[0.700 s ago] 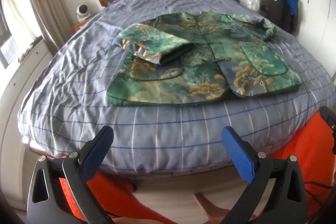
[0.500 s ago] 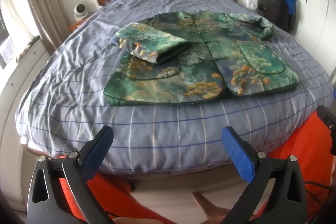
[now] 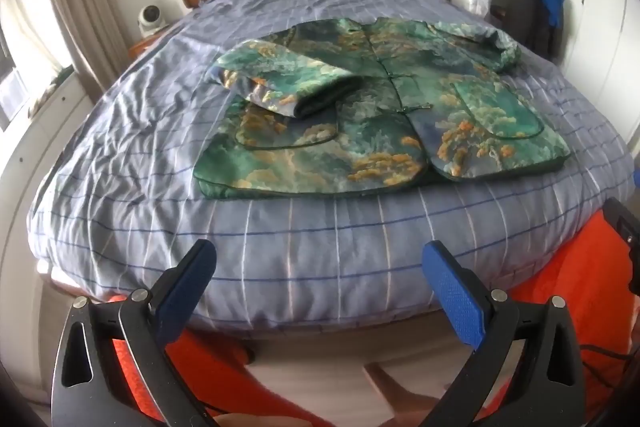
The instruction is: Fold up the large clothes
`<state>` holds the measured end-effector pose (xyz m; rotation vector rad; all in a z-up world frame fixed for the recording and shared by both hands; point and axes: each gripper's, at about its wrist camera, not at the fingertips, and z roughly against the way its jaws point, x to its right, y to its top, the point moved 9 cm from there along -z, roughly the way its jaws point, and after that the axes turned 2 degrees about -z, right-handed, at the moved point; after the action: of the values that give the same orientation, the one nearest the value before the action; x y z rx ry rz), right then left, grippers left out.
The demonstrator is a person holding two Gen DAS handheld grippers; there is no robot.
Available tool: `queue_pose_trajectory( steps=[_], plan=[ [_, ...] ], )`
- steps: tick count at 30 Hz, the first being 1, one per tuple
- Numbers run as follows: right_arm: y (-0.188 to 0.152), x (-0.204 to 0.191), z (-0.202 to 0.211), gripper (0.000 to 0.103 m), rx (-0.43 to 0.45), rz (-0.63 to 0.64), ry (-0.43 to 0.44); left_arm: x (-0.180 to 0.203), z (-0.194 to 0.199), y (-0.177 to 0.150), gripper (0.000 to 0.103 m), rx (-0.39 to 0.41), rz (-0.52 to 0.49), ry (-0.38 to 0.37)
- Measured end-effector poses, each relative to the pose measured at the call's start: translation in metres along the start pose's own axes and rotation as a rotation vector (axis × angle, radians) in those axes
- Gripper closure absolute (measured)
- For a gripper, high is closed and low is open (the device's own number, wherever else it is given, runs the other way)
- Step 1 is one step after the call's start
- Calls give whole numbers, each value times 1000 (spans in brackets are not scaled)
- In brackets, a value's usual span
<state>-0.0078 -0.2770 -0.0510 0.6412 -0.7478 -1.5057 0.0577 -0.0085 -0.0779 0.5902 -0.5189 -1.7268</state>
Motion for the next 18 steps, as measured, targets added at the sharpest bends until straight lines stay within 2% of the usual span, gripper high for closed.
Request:
queue_pose_trajectory(
  steps=[18],
  plan=[
    [2,1,3,0,12,-6,-4,-1,0,0,0,-2,0,-1]
  ],
)
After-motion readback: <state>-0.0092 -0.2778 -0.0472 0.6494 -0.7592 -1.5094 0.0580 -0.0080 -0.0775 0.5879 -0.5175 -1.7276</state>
